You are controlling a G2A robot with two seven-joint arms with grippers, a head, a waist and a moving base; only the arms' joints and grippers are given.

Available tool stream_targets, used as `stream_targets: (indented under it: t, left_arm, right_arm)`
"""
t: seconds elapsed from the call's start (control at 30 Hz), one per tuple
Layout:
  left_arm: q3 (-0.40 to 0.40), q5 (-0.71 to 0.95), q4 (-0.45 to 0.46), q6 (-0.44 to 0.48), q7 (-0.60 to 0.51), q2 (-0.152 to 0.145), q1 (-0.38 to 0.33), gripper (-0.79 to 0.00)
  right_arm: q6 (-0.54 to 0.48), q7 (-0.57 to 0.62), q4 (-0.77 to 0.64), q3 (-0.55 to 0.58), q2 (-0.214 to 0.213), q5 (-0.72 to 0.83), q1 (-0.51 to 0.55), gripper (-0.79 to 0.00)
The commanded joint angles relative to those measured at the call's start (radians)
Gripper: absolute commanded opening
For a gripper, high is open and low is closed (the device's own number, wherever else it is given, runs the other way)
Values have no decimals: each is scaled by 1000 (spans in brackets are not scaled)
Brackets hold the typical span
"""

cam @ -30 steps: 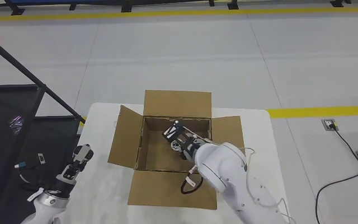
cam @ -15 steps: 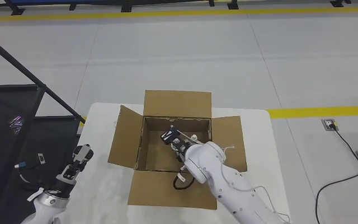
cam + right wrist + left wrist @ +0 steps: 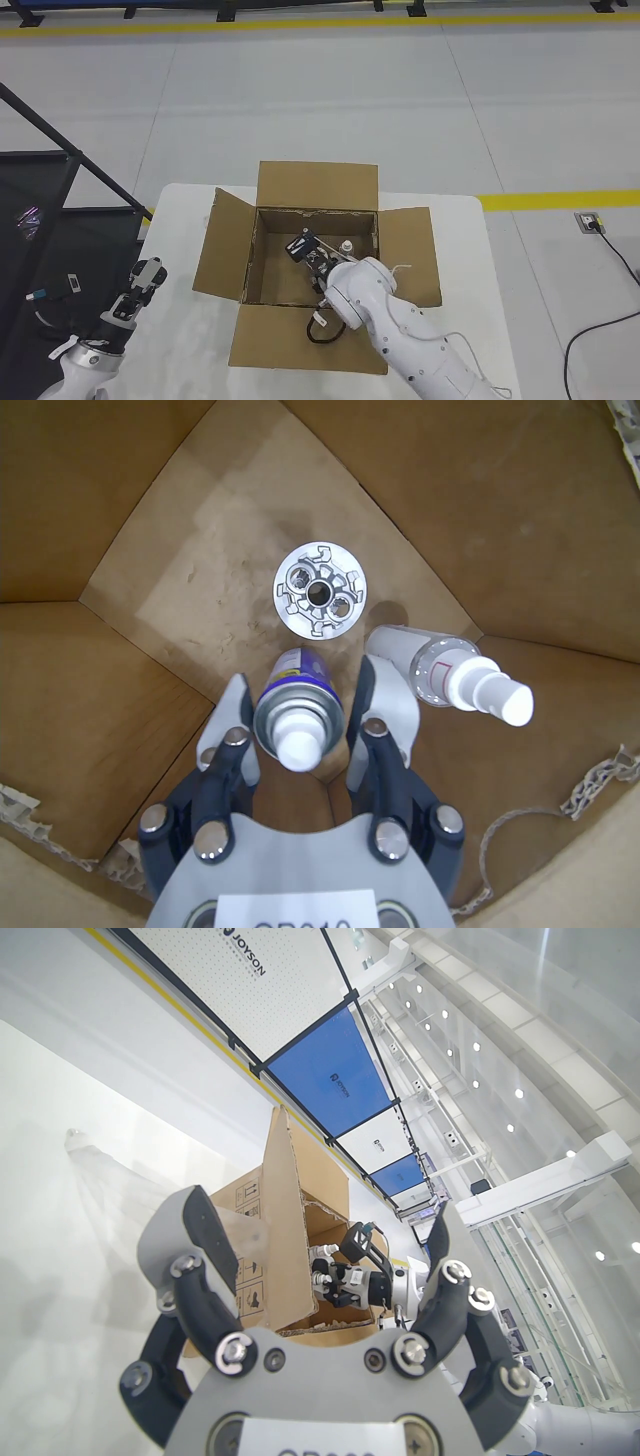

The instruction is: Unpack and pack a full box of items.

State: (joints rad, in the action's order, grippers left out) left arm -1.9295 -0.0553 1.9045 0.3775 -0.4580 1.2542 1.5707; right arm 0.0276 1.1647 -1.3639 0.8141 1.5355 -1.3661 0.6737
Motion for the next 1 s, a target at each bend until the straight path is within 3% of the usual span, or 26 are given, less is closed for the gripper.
stream_targets:
  t: [0.0, 0.07, 0.2, 0.4, 0.57, 0.67, 0.87, 0.97]
  left_arm:
    - [0, 0, 0, 0, 0, 0, 0, 0]
    - [0, 0, 0, 0, 0, 0, 0, 0]
    - [0, 0, 0, 0, 0, 0, 0, 0]
    - [36, -36, 26, 2, -34, -4, 10, 0]
    - [76, -78, 46, 19, -75, -9, 16, 0]
    - [104, -98, 60, 28, -92, -11, 16, 0]
    - [173, -140, 90, 22, -99, -13, 8, 0]
    - [213, -172, 93, 12, -91, -14, -8, 0]
  right_arm:
    - [-4, -1, -15, 6, -1, -6, 8, -55]
    - [-9, 0, -35, 14, -2, -13, 19, 0]
    - [-12, -19, -139, 48, -9, -16, 51, 0]
    - [-45, -86, -478, 184, -39, 41, 209, 0]
    - [-96, -136, -680, 285, -58, 114, 327, 0]
    - [-54, -121, -727, 341, -65, 87, 365, 0]
    - [-54, -121, -727, 341, -65, 87, 365, 0]
    - [-10, -188, -737, 410, -69, 112, 411, 0]
